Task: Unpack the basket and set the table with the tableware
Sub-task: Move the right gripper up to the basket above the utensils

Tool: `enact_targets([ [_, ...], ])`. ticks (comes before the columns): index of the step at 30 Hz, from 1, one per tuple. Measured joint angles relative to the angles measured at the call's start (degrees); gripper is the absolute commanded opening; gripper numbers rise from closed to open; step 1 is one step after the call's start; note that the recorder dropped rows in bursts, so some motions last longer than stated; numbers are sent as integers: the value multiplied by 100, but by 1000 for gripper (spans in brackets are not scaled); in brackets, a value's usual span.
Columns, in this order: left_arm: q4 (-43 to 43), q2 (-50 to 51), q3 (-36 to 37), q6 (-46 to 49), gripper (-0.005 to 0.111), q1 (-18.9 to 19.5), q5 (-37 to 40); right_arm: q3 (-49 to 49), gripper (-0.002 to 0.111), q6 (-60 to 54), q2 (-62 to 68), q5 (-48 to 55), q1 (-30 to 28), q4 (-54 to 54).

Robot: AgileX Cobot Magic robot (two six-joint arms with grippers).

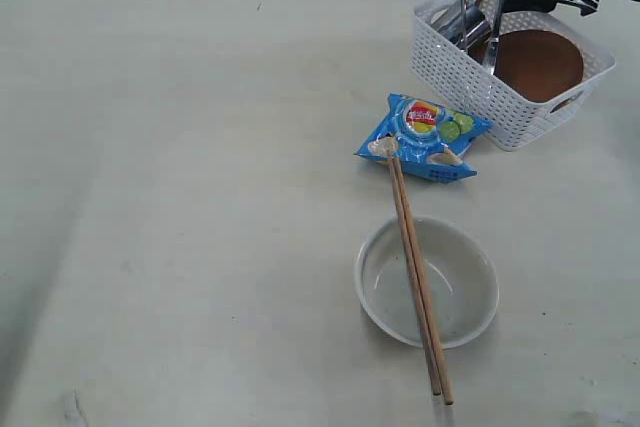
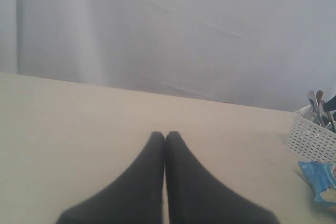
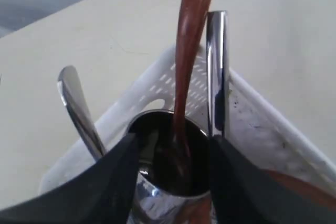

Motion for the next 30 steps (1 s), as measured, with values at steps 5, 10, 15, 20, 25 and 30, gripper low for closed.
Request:
enact_targets([
  [5, 0, 0, 0, 0, 0, 0, 0, 0, 42, 214, -245, 292, 0, -782],
  [10, 0, 0, 0, 0, 0, 0, 0, -12, 42, 405, -574, 280, 39, -1273],
  [15, 0, 0, 0, 0, 0, 0, 0, -25, 42, 912, -480, -3, 316, -1827],
  [20, 0, 0, 0, 0, 0, 0, 0, -25, 42, 1636, -267, -248, 582, -2282],
  [25, 0, 0, 0, 0, 0, 0, 0, -25, 42, 2118, -241, -252, 582, -2551],
  [30, 0, 0, 0, 0, 0, 0, 0, -25, 40, 2773, -227, -243, 582, -3288],
])
